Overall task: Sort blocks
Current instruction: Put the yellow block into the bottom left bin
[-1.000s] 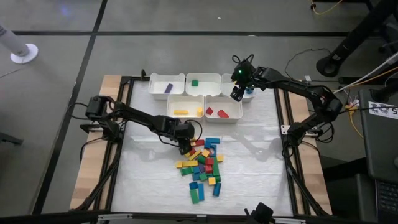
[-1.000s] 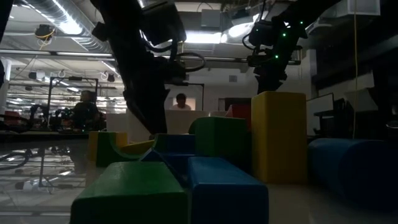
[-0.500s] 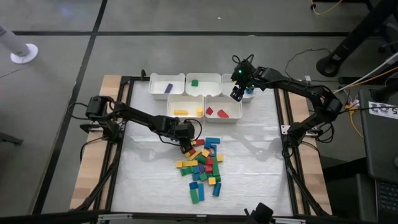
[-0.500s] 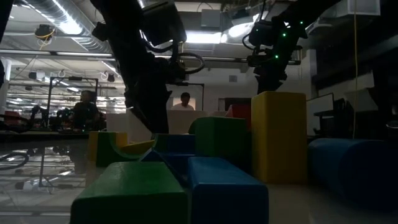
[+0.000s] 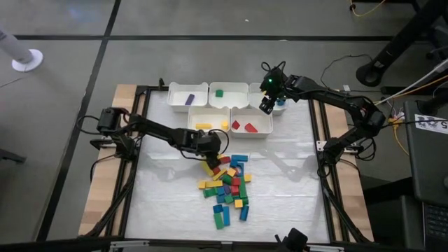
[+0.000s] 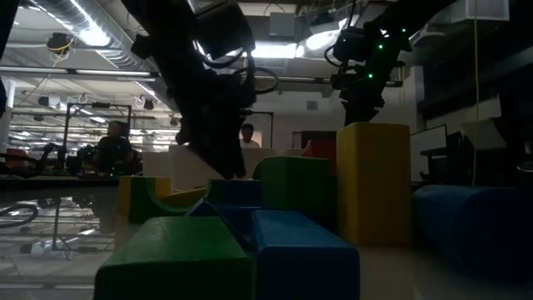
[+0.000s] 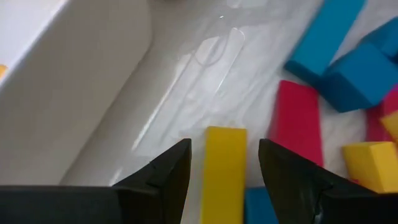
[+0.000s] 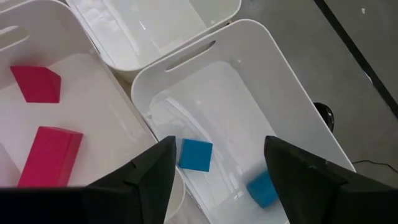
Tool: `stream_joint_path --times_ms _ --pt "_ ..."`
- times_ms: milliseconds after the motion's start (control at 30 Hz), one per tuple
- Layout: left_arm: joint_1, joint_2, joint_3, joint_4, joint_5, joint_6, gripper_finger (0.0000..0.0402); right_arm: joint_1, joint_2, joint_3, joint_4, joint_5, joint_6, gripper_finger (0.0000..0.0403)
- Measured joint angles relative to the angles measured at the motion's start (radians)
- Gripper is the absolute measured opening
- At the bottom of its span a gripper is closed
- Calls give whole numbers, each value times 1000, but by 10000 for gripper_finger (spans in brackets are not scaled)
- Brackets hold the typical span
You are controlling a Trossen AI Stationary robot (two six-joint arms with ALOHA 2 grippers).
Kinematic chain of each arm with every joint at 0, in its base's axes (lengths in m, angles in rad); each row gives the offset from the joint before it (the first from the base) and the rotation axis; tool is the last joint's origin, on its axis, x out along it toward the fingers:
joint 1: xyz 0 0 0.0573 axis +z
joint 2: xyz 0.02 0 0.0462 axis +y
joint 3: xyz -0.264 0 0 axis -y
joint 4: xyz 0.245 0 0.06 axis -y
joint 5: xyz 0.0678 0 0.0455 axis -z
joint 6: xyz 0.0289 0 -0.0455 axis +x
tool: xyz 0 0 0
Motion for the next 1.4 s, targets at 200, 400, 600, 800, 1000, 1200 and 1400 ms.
stream_joint_path --times_ms 200,400,600,800,1000,1200,1400 --pt "4 0 0 -3 -1 30 175 0 0 0 0 0 1 243" --pt "2 0 -24 29 -1 21 175 0 0 0 0 0 1 243" --pt "3 1 -65 40 0 -17 175 0 0 0 0 0 1 243" --pt "3 -1 -89 97 3 -21 175 0 0 0 2 0 1 243" --pt "2 1 -96 155 7 -50 175 0 0 0 5 0 1 243" --pt "3 1 -96 157 7 -50 175 0 0 0 8 0 1 243" --pt "-2 1 -96 155 62 -27 175 0 0 0 8 0 1 243"
